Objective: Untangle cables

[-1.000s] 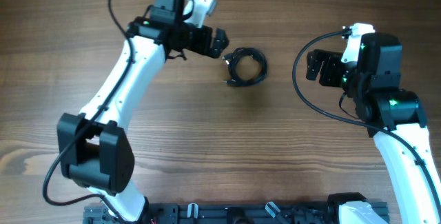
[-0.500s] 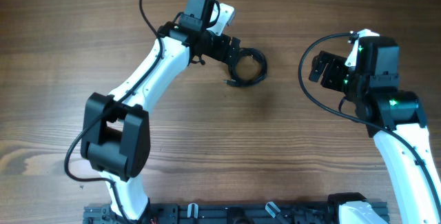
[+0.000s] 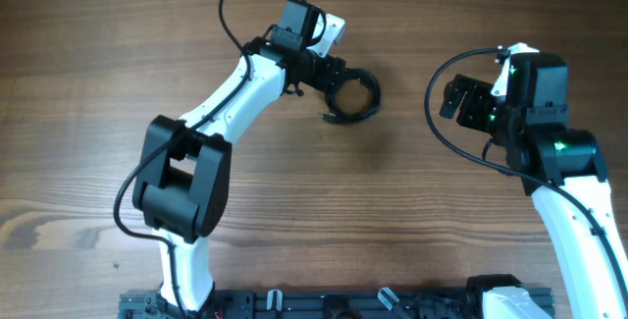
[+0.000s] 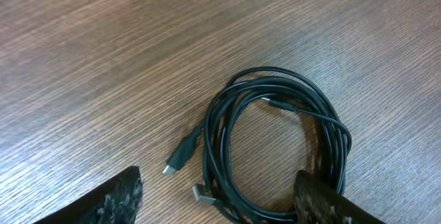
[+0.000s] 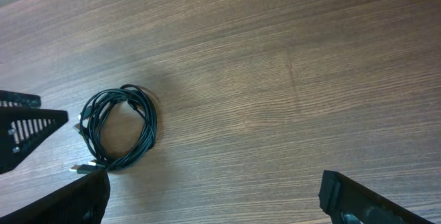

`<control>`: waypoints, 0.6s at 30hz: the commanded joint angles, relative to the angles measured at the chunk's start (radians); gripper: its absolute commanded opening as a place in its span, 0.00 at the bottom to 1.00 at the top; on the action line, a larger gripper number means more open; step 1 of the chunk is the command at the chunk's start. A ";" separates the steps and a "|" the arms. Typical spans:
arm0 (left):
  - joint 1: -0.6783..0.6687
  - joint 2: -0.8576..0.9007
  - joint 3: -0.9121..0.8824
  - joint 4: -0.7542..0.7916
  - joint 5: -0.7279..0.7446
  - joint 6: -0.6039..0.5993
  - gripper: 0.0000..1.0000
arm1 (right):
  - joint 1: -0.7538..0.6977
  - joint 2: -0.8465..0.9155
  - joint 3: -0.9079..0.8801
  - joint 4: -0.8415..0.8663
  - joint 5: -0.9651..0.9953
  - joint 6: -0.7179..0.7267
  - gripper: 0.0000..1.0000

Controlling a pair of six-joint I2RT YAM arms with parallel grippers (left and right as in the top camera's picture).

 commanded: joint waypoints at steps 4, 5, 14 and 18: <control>-0.028 0.074 0.015 0.018 0.017 0.003 0.75 | 0.004 0.009 0.000 0.002 0.024 -0.014 0.99; -0.030 0.077 0.016 0.018 0.017 0.003 0.75 | 0.004 0.009 0.000 0.002 0.024 -0.014 1.00; -0.034 0.119 0.016 0.048 0.017 -0.001 0.58 | 0.004 0.008 0.000 0.004 0.024 -0.014 1.00; -0.035 0.131 0.016 0.048 0.017 -0.001 0.49 | 0.004 0.008 0.000 0.003 0.024 -0.014 1.00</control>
